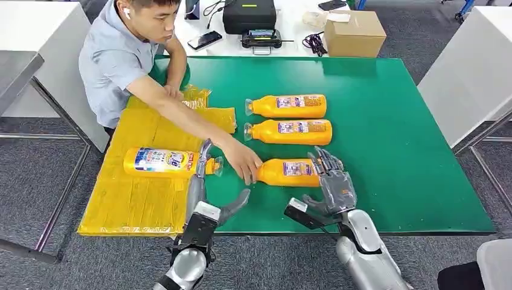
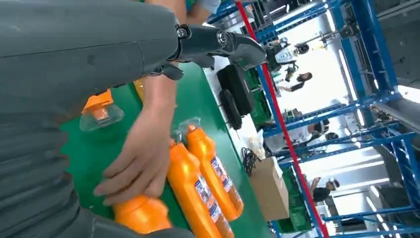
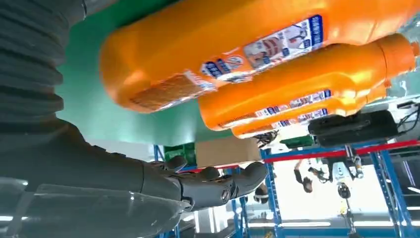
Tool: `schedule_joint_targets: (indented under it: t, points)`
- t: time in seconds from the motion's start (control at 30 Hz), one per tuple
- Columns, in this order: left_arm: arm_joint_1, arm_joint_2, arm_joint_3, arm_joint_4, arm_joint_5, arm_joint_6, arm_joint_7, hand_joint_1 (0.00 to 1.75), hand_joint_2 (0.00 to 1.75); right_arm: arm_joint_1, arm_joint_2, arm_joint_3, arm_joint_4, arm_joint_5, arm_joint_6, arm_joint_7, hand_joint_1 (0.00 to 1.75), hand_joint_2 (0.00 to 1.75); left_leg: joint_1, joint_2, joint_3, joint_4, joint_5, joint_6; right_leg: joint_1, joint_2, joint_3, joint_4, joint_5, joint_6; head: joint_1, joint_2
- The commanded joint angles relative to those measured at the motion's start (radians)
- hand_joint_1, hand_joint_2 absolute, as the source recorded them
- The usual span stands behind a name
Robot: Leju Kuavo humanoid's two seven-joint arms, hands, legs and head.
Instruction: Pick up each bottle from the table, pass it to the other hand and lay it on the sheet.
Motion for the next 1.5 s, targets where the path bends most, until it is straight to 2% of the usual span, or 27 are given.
schedule_joint_targets:
  t: [0.03, 0.3, 0.53, 0.8, 0.93, 1.1, 1.5]
  points:
    - [-0.001, 0.052, -0.06, -0.046, 0.103, -0.032, -0.017, 0.0, 1.75, -0.053, -0.013, 0.007, 0.087, -0.013, 0.022, 0.014, 0.0, 1.75, 0.001, 0.002, 0.002, 0.0, -0.001, -0.002, 0.001, 0.002, 0.002, 0.0, 0.0, -0.002, 0.0, 0.0]
    - [0.008, 0.06, -0.095, -0.058, 0.115, -0.029, -0.017, 0.0, 1.75, -0.039, -0.021, 0.029, 0.099, -0.004, 0.05, 0.026, 0.0, 1.75, 0.001, 0.001, 0.004, -0.001, -0.002, -0.002, 0.001, 0.001, 0.004, -0.001, -0.001, -0.002, 0.0, 0.0]
    - [0.002, 0.074, -0.125, -0.055, 0.128, -0.034, 0.005, 0.0, 1.75, -0.072, -0.065, 0.048, 0.123, -0.022, 0.153, 0.059, 0.0, 1.75, 0.001, 0.001, 0.003, -0.001, -0.001, -0.002, 0.001, 0.001, 0.003, -0.001, -0.001, -0.002, 0.0, 0.0]
    - [0.0, 0.075, -0.127, -0.054, 0.128, -0.036, 0.005, 0.0, 1.75, -0.077, -0.06, 0.045, 0.132, -0.03, 0.164, 0.063, 0.0, 1.75, 0.001, 0.002, 0.004, 0.0, -0.002, -0.002, 0.002, 0.002, 0.004, -0.001, -0.001, -0.003, 0.0, 0.0]
    - [-0.008, 0.077, -0.143, -0.056, 0.137, -0.054, 0.016, 0.0, 1.75, -0.136, -0.07, 0.046, 0.186, -0.089, 0.254, 0.055, 0.0, 1.75, 0.001, 0.003, 0.003, 0.0, -0.001, -0.002, 0.001, 0.002, 0.002, 0.0, 0.0, -0.002, 0.0, 0.0]
    - [-0.023, 0.076, -0.152, -0.044, 0.137, -0.069, 0.032, 0.0, 1.75, -0.234, -0.098, 0.109, 0.237, -0.062, 0.29, 0.072, 0.0, 1.75, 0.001, 0.004, 0.003, 0.0, -0.001, -0.002, 0.001, 0.003, 0.003, 0.0, 0.0, -0.003, 0.0, 0.0]
    - [-0.055, 0.064, -0.167, 0.002, 0.138, -0.075, 0.034, 0.0, 1.75, -0.317, -0.069, 0.134, 0.372, -0.11, 0.364, 0.067, 0.0, 1.75, 0.001, 0.002, 0.003, 0.0, 0.0, -0.001, 0.001, 0.001, 0.003, -0.001, 0.0, -0.001, 0.0, 0.0]
